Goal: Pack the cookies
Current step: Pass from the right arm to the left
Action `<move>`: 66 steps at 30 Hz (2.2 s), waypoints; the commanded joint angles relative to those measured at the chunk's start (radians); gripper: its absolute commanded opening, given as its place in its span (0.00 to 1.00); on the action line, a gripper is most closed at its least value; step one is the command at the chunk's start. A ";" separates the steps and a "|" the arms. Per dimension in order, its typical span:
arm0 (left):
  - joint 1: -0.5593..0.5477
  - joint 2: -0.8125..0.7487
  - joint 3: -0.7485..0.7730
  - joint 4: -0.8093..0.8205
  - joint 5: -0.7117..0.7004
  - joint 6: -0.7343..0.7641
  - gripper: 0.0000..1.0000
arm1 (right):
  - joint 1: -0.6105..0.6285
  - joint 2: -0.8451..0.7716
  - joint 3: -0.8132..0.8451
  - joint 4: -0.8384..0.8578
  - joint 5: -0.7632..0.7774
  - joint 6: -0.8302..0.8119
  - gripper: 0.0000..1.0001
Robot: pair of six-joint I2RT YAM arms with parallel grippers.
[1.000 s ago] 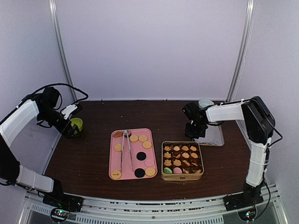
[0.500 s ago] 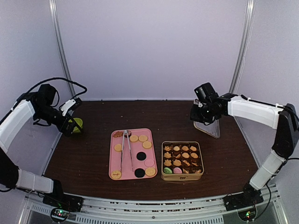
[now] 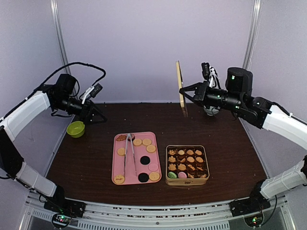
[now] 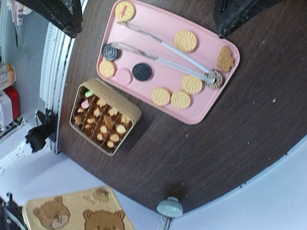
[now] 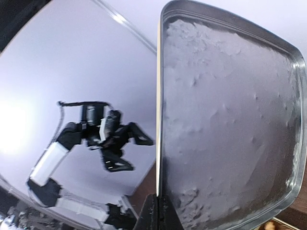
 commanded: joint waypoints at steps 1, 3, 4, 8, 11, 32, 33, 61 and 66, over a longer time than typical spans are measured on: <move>-0.041 0.026 0.115 0.227 0.122 -0.234 0.98 | 0.025 0.014 -0.095 0.580 -0.250 0.257 0.00; -0.056 0.034 0.137 0.316 0.158 -0.324 0.98 | 0.035 0.045 -0.128 0.811 -0.288 0.408 0.00; -0.064 0.038 0.143 0.362 0.181 -0.373 0.98 | 0.041 0.064 -0.133 0.902 -0.300 0.457 0.00; -0.092 0.046 0.138 0.514 0.247 -0.537 0.98 | 0.073 0.142 -0.093 1.128 -0.311 0.592 0.00; -0.094 0.051 0.107 0.659 0.302 -0.673 0.98 | 0.102 0.198 -0.045 1.221 -0.310 0.649 0.00; -0.097 0.007 -0.114 1.725 0.442 -1.603 0.90 | 0.192 0.442 0.144 1.465 -0.314 0.835 0.00; -0.096 0.007 -0.118 1.752 0.441 -1.626 0.89 | 0.194 0.451 0.149 1.471 -0.315 0.842 0.00; -0.097 0.005 -0.146 1.823 0.483 -1.665 0.16 | 0.199 0.463 0.109 1.297 -0.400 0.743 0.20; -0.097 0.001 -0.150 1.818 0.491 -1.664 0.17 | 0.153 0.437 0.094 1.219 -0.476 0.686 0.49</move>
